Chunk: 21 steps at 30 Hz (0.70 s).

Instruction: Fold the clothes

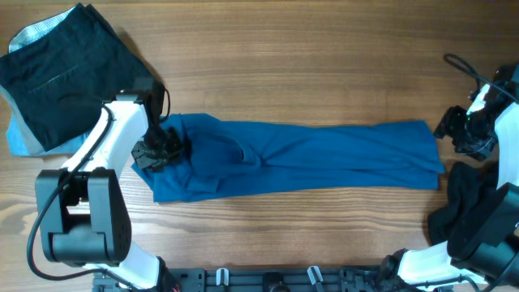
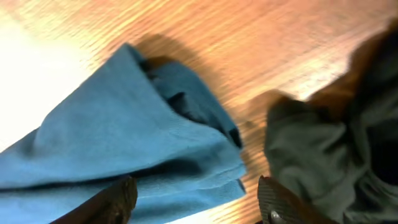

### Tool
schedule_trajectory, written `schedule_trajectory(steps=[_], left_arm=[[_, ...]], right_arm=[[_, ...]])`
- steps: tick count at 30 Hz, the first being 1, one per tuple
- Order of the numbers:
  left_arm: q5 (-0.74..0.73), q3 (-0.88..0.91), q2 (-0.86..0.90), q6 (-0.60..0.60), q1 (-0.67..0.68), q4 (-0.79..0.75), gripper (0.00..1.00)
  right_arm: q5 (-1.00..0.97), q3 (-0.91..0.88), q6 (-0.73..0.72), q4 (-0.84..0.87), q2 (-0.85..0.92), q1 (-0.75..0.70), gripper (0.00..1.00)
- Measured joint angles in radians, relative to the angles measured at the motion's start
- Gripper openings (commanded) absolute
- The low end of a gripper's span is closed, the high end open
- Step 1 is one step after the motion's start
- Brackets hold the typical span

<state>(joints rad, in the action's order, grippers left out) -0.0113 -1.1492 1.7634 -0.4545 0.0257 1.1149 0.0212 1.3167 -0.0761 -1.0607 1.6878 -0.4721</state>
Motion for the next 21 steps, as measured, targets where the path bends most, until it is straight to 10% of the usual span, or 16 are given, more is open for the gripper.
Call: schedule_trajectory(steps=[14,17,20,21], left_arm=[[0.006,-0.133,-0.037,0.0,-0.003,0.036,0.32],[0.006,-0.133,-0.037,0.0,-0.003,0.035,0.34],[0.006,-0.133,-0.037,0.0,-0.003,0.026,0.34],[0.006,-0.133,-0.037,0.0,-0.003,0.025,0.37]], right_arm=[[0.021,-0.096,0.259,0.174,0.258,0.004,0.92],[0.001,-0.082,0.246,0.167,0.272,0.005,0.77],[0.016,-0.081,0.238,0.169,0.272,0.005,0.08],[0.031,-0.081,0.234,0.169,0.273,0.005,0.04]])
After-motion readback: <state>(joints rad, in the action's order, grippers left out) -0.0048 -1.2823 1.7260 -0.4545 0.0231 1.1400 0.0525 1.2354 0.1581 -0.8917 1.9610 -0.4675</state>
